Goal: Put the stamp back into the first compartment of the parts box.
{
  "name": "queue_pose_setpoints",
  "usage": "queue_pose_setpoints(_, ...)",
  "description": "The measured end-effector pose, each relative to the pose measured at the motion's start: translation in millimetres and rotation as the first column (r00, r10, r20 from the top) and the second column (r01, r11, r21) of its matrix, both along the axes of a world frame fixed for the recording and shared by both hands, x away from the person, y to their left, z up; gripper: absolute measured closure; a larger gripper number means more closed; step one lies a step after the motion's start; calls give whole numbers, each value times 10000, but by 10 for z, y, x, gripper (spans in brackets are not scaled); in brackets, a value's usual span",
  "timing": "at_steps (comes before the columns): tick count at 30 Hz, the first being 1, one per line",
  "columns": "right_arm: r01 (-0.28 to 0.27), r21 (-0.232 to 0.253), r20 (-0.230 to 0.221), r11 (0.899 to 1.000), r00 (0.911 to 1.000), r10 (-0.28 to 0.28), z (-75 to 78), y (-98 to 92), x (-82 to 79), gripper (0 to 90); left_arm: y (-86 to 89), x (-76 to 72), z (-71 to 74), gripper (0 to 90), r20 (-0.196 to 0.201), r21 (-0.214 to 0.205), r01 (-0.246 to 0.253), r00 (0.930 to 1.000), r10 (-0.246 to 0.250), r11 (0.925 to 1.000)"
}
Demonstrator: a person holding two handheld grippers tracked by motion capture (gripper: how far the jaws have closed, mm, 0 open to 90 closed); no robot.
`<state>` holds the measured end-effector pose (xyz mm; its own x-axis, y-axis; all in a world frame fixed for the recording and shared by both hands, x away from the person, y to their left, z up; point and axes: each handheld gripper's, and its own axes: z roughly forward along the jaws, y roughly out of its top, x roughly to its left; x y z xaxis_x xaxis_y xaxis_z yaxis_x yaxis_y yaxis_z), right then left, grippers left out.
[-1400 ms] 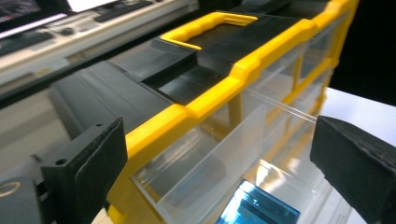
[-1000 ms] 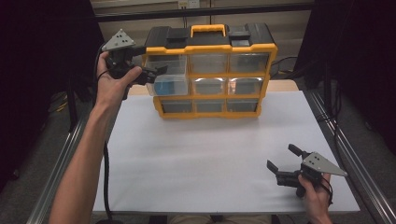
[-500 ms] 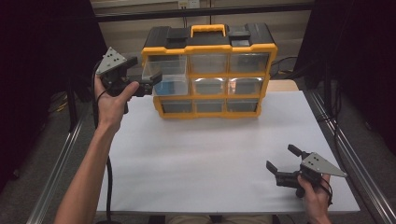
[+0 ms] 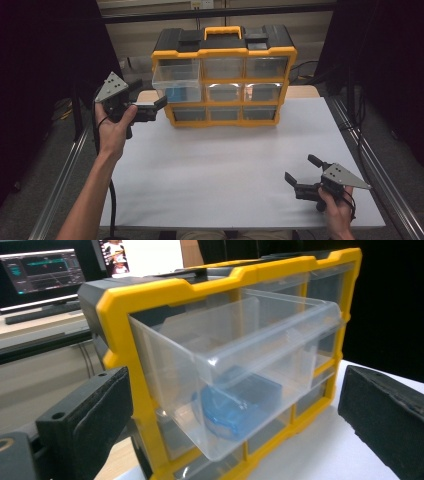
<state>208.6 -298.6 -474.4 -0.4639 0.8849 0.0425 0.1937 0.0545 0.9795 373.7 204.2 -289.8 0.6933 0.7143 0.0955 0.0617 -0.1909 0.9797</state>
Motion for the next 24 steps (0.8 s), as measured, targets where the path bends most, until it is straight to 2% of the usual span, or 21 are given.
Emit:
queue_pose_setpoints(4, 13, 17, -10, 10000, 10000, -13, 2, 2, -2, 0, 1, -62, -132, 12, 65, -101, -5, 10000, 6, 9999)
queue_pose_setpoints(11, 47, -27, -17, 10000, 10000, -47, -1, -7, -2, 0, -21, -179, -387, 22, -172, 21, 212, 9996, -211, 9998)
queue_pose_setpoints(14, 45, 11, -27, 10000, 10000, -45, 1, -3, -4, 0, -21, -232, -489, 22, -219, -93, 230, 9995, -232, 9997)
queue_pose_setpoints(18, 54, 15, -15, 10000, 10000, -54, 2, -3, -5, 0, -25, -297, -616, 22, -375, -226, 141, 9992, -149, 9996)
queue_pose_setpoints(19, 59, 9, 4, 10000, 10000, -59, 2, -4, -4, 0, -26, -320, -656, 20, -428, -124, 162, 9989, -167, 9998)
queue_pose_setpoints(20, 63, 2, 4, 10000, 10000, -63, 2, -4, -4, 0, -35, -333, -686, 20, -449, -250, 73, 9990, -84, 9997)
queue_pose_setpoints(23, 61, 10, 11, 10000, 10000, -61, 2, -6, -6, 0, -38, -378, -796, 19, -309, -131, 10, 9995, -14, 9999)
queue_pose_setpoints(24, 57, 12, 4, 10000, 10000, -57, 2, -6, -7, 0, -44, -391, -847, 19, -285, -270, -79, 9996, 72, 9996)
